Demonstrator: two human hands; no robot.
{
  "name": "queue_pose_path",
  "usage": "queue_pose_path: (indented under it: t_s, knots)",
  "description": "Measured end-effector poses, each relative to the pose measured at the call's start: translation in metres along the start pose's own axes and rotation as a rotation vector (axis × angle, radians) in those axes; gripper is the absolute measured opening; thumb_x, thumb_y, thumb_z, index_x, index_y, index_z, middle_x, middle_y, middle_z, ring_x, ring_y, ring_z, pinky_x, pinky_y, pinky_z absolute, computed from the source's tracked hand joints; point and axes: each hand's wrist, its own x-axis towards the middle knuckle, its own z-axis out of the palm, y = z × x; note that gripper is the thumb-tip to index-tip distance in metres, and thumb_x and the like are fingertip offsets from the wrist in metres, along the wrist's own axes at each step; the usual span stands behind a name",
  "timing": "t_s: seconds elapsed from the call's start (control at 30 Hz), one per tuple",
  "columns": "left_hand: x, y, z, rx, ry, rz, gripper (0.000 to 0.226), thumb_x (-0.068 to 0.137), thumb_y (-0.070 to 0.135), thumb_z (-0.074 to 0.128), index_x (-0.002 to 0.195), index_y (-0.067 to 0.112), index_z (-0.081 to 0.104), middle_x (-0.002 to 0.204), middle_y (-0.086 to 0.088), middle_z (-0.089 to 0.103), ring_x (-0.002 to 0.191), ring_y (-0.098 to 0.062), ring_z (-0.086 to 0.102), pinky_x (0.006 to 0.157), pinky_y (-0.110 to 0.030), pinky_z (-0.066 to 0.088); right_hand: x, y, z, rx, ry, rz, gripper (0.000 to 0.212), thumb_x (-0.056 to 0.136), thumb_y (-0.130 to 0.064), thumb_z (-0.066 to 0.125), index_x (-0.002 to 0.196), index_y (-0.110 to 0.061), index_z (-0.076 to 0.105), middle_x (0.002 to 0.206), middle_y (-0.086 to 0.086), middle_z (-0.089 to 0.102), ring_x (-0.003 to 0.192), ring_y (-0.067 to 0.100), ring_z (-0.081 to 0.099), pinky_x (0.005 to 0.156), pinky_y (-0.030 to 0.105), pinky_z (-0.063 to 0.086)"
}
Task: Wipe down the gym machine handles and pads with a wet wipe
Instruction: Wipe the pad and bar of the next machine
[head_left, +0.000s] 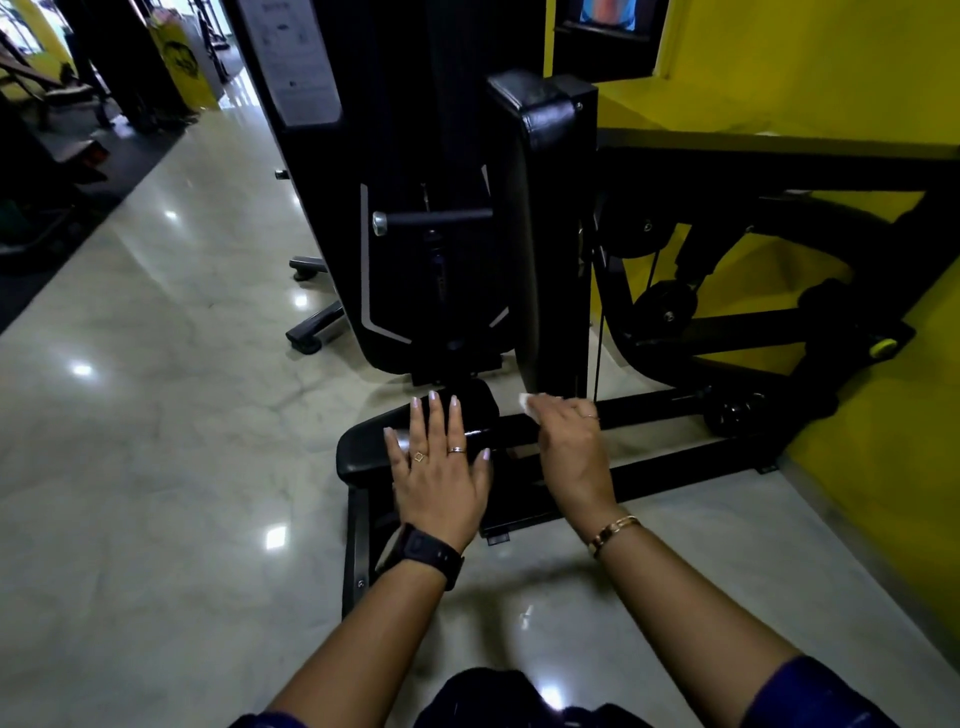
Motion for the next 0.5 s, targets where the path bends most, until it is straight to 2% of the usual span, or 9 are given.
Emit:
queue_pose_path:
  t_s: [0.07, 0.17, 0.23, 0.3, 0.4, 0.47, 0.5]
  knots:
    - [0.000, 0.001, 0.005, -0.006, 0.042, -0.009, 0.070, 0.089, 0.046, 0.028, 0.147, 0.008, 0.037, 0.154, -0.016, 0.035, 0.145, -0.030, 0.024, 0.116, -0.054, -0.001, -0.006, -0.021, 0.009, 0.025, -0.091, -0.083, 0.032, 0.090, -0.014, 0.053, 0.120, -0.007, 0.063, 0.114, 0.006, 0.066, 0.097, 0.023, 0.057, 0.089, 0.017, 0.038]
    - [-0.002, 0.003, 0.012, 0.043, 0.072, -0.012, 0.072, 0.089, 0.045, 0.024, 0.152, 0.012, 0.018, 0.160, -0.012, 0.024, 0.150, -0.027, 0.005, 0.117, -0.056, -0.007, -0.020, -0.023, 0.023, 0.039, -0.132, -0.117, 0.048, 0.084, -0.003, 0.066, 0.131, -0.006, 0.055, 0.134, 0.013, 0.053, 0.113, 0.027, 0.049, 0.094, 0.030, 0.047]
    - [-0.001, 0.003, 0.017, 0.035, 0.102, 0.003, 0.071, 0.090, 0.044, 0.025, 0.153, 0.014, 0.014, 0.160, -0.011, 0.023, 0.151, -0.025, -0.007, 0.118, -0.054, -0.011, -0.021, -0.005, 0.019, -0.012, -0.104, -0.146, 0.046, 0.089, -0.005, 0.065, 0.133, -0.010, 0.053, 0.134, 0.011, 0.052, 0.110, 0.027, 0.048, 0.090, 0.036, 0.052]
    - [0.000, 0.005, 0.021, 0.022, 0.131, 0.020, 0.070, 0.089, 0.043, 0.026, 0.152, 0.014, 0.015, 0.160, -0.011, 0.024, 0.150, -0.023, -0.010, 0.118, -0.053, -0.009, -0.023, 0.016, 0.007, -0.104, -0.056, -0.166, 0.037, 0.092, -0.013, 0.064, 0.129, -0.014, 0.057, 0.124, 0.007, 0.057, 0.101, 0.022, 0.051, 0.083, 0.035, 0.053]
    - [0.003, 0.010, 0.025, 0.016, 0.162, 0.037, 0.069, 0.089, 0.043, 0.028, 0.151, 0.014, 0.018, 0.159, -0.012, 0.027, 0.150, -0.024, -0.011, 0.118, -0.053, -0.007, -0.018, 0.042, -0.020, -0.148, 0.045, -0.012, 0.017, 0.099, -0.036, 0.052, 0.107, -0.026, 0.064, 0.107, -0.007, 0.052, 0.094, 0.004, 0.051, 0.082, 0.027, 0.045]
    - [0.004, 0.015, 0.027, 0.020, 0.166, 0.054, 0.070, 0.090, 0.045, 0.029, 0.151, 0.014, 0.020, 0.158, -0.012, 0.028, 0.150, -0.025, -0.011, 0.118, -0.054, -0.007, -0.013, 0.048, -0.033, -0.161, 0.057, 0.181, 0.023, 0.098, -0.043, 0.049, 0.098, -0.024, 0.062, 0.105, -0.006, 0.046, 0.085, 0.001, 0.052, 0.075, 0.022, 0.042]
    - [0.004, 0.019, 0.028, 0.032, 0.165, 0.066, 0.070, 0.089, 0.045, 0.029, 0.152, 0.014, 0.020, 0.158, -0.011, 0.028, 0.150, -0.025, -0.009, 0.118, -0.054, -0.009, -0.014, 0.053, -0.030, -0.136, 0.067, 0.221, 0.024, 0.098, -0.042, 0.049, 0.099, -0.022, 0.062, 0.108, -0.003, 0.046, 0.085, 0.003, 0.053, 0.074, 0.022, 0.045]
